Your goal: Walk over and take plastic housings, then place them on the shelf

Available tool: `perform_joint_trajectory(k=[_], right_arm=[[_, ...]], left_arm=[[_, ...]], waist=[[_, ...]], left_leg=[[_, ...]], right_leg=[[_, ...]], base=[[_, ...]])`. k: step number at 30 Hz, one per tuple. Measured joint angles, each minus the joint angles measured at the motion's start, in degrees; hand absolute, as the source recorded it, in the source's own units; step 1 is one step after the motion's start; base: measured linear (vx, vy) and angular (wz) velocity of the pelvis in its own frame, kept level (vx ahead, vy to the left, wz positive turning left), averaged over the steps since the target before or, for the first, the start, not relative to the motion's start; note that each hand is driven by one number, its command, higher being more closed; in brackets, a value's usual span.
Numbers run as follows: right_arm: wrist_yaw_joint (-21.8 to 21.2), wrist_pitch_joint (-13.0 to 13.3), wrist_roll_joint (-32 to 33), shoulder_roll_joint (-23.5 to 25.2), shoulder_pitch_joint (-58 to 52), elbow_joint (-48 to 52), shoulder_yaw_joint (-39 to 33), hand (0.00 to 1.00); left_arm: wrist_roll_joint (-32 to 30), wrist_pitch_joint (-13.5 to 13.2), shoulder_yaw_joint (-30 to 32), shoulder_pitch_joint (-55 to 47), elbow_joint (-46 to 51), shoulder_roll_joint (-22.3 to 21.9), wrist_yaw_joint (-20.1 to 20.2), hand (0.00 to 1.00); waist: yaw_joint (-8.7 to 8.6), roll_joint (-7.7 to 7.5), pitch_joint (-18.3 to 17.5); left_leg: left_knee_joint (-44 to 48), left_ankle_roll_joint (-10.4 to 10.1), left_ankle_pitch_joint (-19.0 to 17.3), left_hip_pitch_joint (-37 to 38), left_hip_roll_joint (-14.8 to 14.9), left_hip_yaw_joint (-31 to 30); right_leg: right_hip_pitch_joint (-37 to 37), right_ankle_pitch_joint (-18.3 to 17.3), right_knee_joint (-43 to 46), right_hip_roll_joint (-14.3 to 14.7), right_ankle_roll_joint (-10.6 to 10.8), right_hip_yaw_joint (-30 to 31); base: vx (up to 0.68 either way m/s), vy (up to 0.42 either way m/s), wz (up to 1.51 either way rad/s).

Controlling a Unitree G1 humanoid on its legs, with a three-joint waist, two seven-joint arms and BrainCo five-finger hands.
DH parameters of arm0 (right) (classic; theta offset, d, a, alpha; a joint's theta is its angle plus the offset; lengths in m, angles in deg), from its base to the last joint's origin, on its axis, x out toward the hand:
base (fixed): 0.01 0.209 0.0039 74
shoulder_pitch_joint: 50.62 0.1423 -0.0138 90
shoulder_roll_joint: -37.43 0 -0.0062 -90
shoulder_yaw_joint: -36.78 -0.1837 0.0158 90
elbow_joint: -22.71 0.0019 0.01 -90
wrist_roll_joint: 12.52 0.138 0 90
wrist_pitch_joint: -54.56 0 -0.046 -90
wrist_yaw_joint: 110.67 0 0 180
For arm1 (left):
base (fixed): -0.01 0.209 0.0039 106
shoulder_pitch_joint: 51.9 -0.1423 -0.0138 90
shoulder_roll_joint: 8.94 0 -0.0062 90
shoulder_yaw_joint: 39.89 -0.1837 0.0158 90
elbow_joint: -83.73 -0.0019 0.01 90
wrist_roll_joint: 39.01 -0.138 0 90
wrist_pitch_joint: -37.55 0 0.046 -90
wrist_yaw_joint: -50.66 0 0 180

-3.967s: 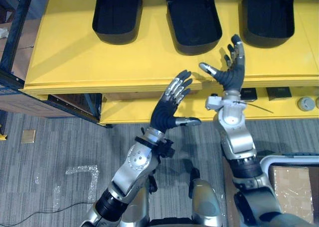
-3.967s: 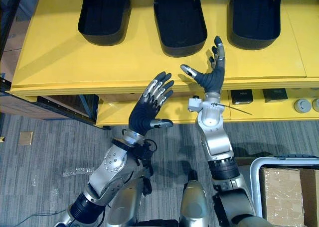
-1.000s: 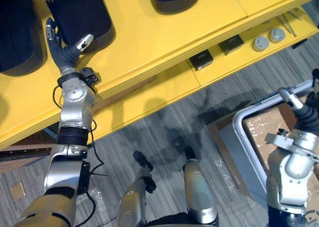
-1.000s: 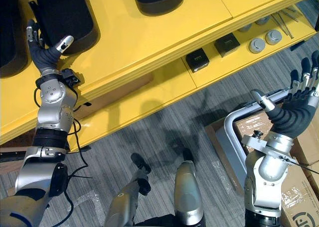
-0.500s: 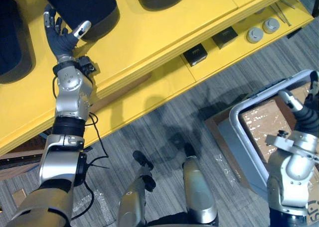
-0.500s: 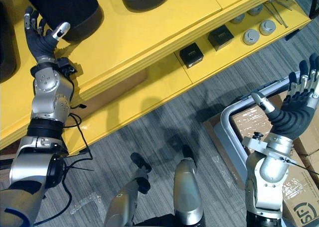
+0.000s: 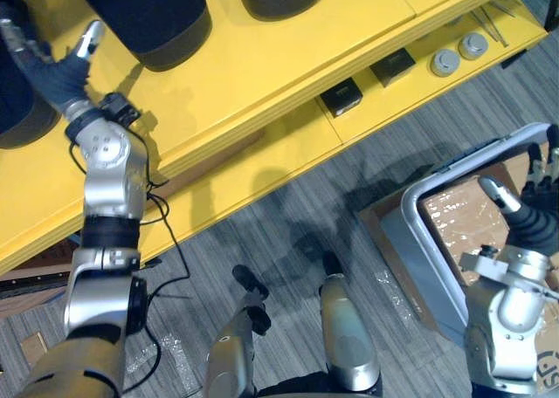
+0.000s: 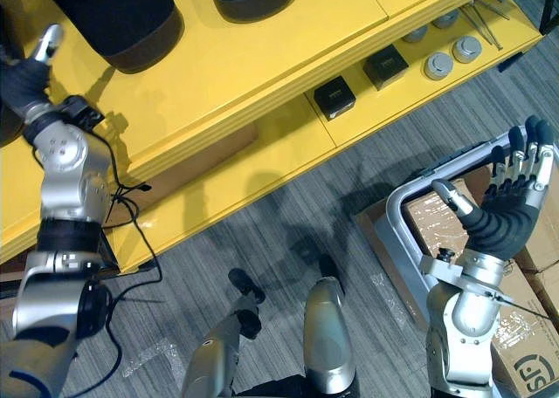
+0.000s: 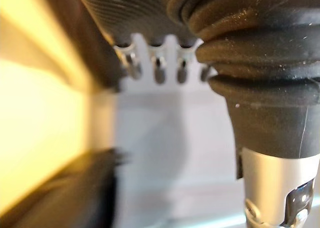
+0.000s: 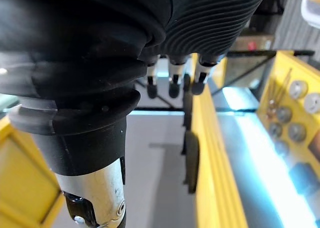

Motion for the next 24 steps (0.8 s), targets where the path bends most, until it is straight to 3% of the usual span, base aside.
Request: perform_joint_trajectory(k=[2,4,8,11,14,16,19,21,24], right_arm=[[-0.19,0.85,-2.59,0.17,0.11,1.48,1.74,0.0],[-0.13,0.8,-3.42,0.17,0.23,1.78,1.98,0.0],[0.01,0.07,-3.97,0.17,0.57,1.48,1.81,0.0],[-0.08,-0.14,-3.76,0.16,0.8,1.38,1.76,0.0],[-0.32,-0.12,-3.65,0.14,0.56,0.59,1.26,0.0],[-2.0,-0.1,-2.58,0.08,0.52,-0.28,1.34,0.0],[-5.38,0.52,-0.43,0.0,0.67,-0.28,1.68,0.0],[-9.12,0.3,2.73,-0.27,1.02,-0.27,3.67,0.0],[-13.15,-2.53,4.76,-1.47,2.63,-0.55,9.19,0.0]], left_arm=[[-3.37,1.14,0.31,-8.94,7.89,-5.98,-0.98,0.0],[-5.03,3.46,0.3,-14.72,11.39,-8.94,-1.8,0.0],[-5.86,6.87,1.19,-19.24,11.35,-9.25,-1.5,0.0],[-5.67,6.9,2.27,-19.29,9.82,-7.98,0.07,0.0],[-5.56,6.86,3.61,-19.16,7.48,-7.86,1.98,0.0],[-7.06,6.98,3.57,-19.16,5.82,-7.85,3.03,0.0],[-8.15,6.6,3.35,-19.44,5.85,-7.87,3.94,0.0],[-8.13,5.18,2.01,-22.13,7.69,-8.25,4.69,0.0],[-8.29,2.89,-2.78,-30.11,16.17,-11.43,7.01,0.0]], waist=[[1.21,0.1,-0.05],[2.79,0.13,-0.07],[4.5,0.23,-0.13],[5.14,0.54,-0.3],[5.1,2.31,-1.38],[5.1,4.19,-2.6],[5.06,5.69,-3.68],[5.13,5.55,-4.41],[6.45,5.37,-5.32]], left_leg=[[-0.05,-0.21,0.12,-0.07,-0.11,-1.35],[-0.05,-0.29,0.18,-0.09,-0.11,-1.98],[0.02,-0.74,0.55,0.1,-0.41,-4.44],[-0.1,-0.74,0.56,0.75,-0.63,-4.46],[-0.32,-0.71,0.58,0.82,-0.99,-4.49],[-0.53,-0.68,0.6,0.86,-1.28,-4.59],[-0.57,-0.43,0.8,1.26,-1.42,-5.5],[-0.54,-0.59,0.71,1.79,-1.39,-6.35],[-0.71,-0.81,0.82,1.73,-1.38,-7.76]], right_leg=[[0.68,-0.45,-0.25,-0.2,-0.36,-1.33],[1.03,-0.67,-0.32,-0.21,-0.67,-1.87],[2.74,-0.98,-0.57,-0.55,-1.15,-4.45],[3.45,-1.01,-0.66,-0.71,-1.19,-4.45],[3.63,-1.0,-0.86,-1.01,-1.15,-4.48],[3.72,-1.05,-0.96,-1.27,-1.0,-4.61],[4.84,-0.95,-1.36,-1.4,-0.75,-5.44],[5.84,-1.26,-1.65,-1.42,-0.83,-6.36],[6.77,-1.98,-1.9,-1.38,-1.37,-7.87]], base=[[-0.01,-0.032,0.28],[0.01,-0.021,0.21],[0.0,-0.005,0.27],[0.0,0.001,0.02],[0.0,0.0,0.0],[0.01,0.008,0.02],[0.02,0.009,0.1],[0.01,0.0,0.19],[0.02,-0.008,0.22]])
